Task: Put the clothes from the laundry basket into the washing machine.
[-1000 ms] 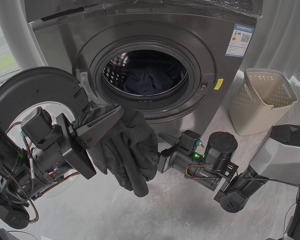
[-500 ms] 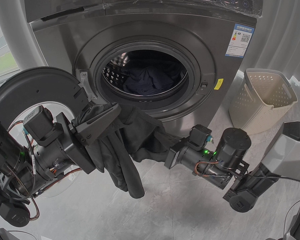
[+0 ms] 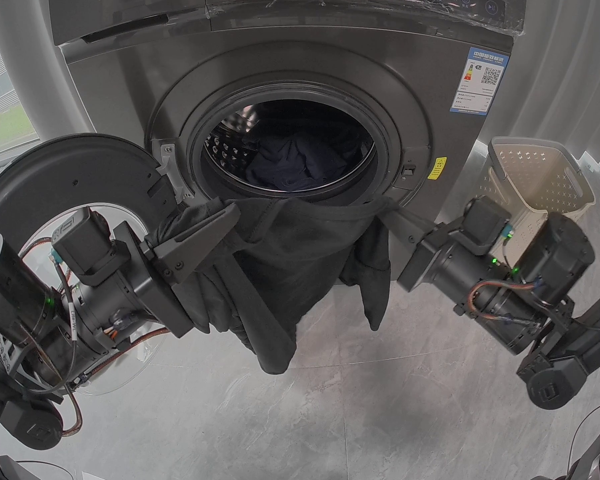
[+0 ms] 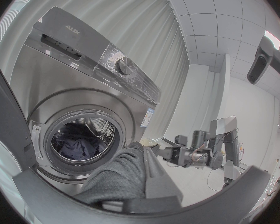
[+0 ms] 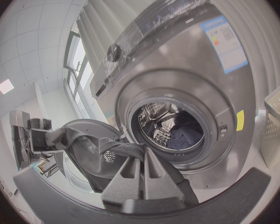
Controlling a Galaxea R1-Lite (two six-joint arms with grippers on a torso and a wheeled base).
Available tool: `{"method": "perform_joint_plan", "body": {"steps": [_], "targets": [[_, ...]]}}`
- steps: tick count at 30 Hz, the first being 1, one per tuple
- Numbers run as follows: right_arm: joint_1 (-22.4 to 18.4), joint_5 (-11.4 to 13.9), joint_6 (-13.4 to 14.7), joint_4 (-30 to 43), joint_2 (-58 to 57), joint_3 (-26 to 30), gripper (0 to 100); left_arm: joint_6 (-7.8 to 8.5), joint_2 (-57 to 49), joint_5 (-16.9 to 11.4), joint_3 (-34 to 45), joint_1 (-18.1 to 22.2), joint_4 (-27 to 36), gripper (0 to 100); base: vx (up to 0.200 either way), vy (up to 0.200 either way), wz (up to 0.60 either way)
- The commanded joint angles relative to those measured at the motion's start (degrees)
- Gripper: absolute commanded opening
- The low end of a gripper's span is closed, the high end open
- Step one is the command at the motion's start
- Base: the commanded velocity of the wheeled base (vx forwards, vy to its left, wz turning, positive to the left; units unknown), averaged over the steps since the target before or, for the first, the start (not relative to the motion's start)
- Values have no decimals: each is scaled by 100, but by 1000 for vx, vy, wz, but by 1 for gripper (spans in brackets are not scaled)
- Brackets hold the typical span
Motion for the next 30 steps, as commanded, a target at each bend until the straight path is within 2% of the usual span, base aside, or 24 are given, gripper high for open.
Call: {"method": "perform_joint_plan", "body": {"steps": [1, 4, 12, 16, 25, 30], "targets": [[-160, -1, 13, -13, -682, 210, 0, 10, 196, 98, -85, 62, -8, 0, 0, 0, 0], [-353, -54, 21, 40, -840, 149, 0, 18, 223, 203, -165, 62, -8, 0, 0, 0, 0], [-239, -300, 13, 14, -858, 43, 0, 36, 196, 221, -217, 62, -8, 0, 0, 0, 0], [-178, -440, 21, 5, -867, -185, 0, 36, 188, 221, -226, 62, -8, 0, 0, 0, 0], [-151, -449, 30, 5, -955, -80, 0, 18, 196, 230, -165, 79, -8, 0, 0, 0, 0], [-98, -449, 30, 23, -1095, 17, 0, 36, 47, 423, -77, 62, -8, 0, 0, 0, 0]]}}
